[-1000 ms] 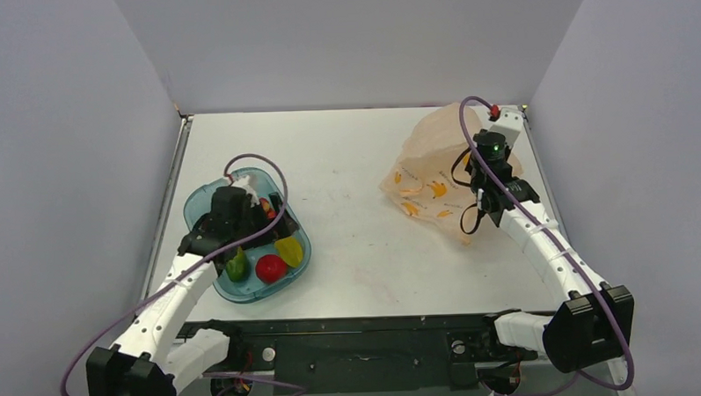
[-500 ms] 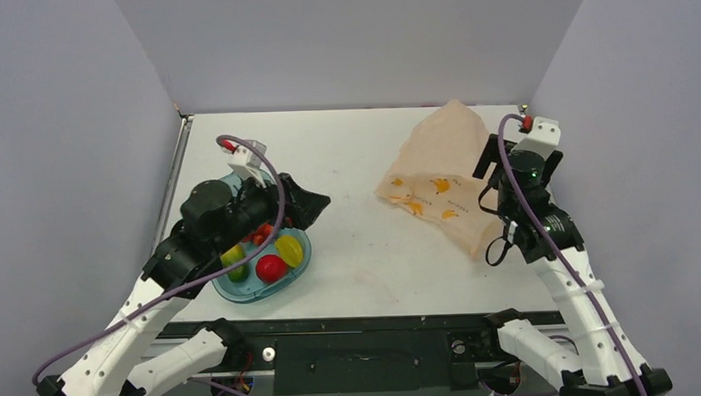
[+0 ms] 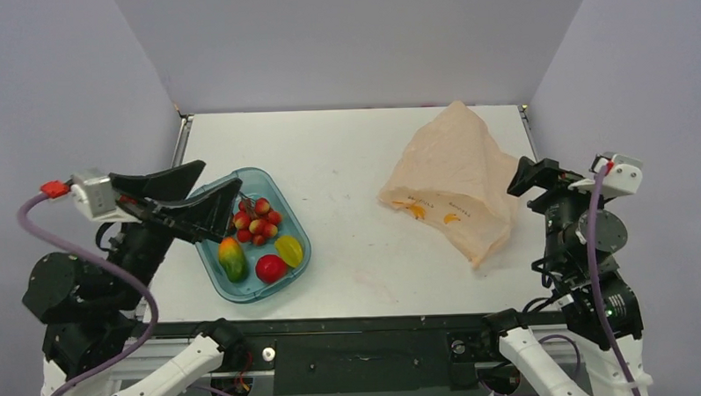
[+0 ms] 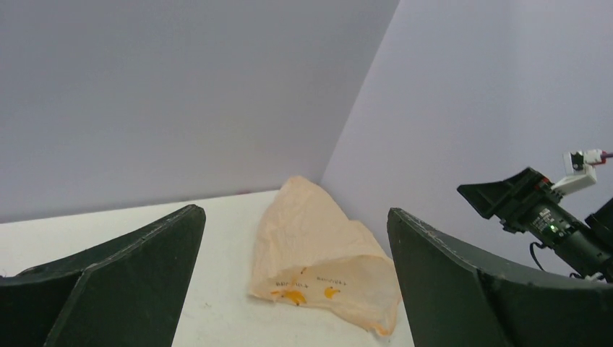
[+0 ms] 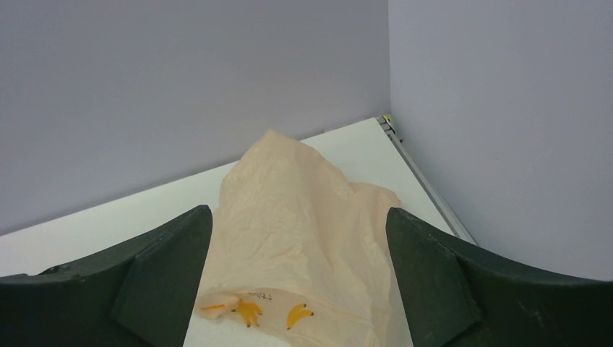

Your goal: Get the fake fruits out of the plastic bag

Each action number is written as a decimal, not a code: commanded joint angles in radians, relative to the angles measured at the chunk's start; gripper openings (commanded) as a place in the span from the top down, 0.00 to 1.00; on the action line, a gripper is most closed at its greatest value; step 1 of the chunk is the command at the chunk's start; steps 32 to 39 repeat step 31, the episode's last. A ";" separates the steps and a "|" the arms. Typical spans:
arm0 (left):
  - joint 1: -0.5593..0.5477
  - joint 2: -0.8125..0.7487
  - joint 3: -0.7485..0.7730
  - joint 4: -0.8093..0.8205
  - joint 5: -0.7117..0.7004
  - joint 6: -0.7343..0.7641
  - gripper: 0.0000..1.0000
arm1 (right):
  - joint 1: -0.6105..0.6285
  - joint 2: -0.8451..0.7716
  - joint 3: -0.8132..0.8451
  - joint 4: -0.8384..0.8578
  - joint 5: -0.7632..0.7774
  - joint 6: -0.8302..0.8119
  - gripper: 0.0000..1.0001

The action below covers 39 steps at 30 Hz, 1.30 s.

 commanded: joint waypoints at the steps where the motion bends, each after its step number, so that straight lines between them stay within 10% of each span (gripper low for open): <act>1: -0.002 -0.064 0.029 0.063 -0.113 0.096 0.03 | 0.006 -0.084 0.012 0.058 0.017 -0.045 0.14; 39: -0.003 -0.093 0.055 0.027 -0.241 0.168 0.03 | 0.006 -0.165 -0.044 0.081 0.026 -0.071 0.13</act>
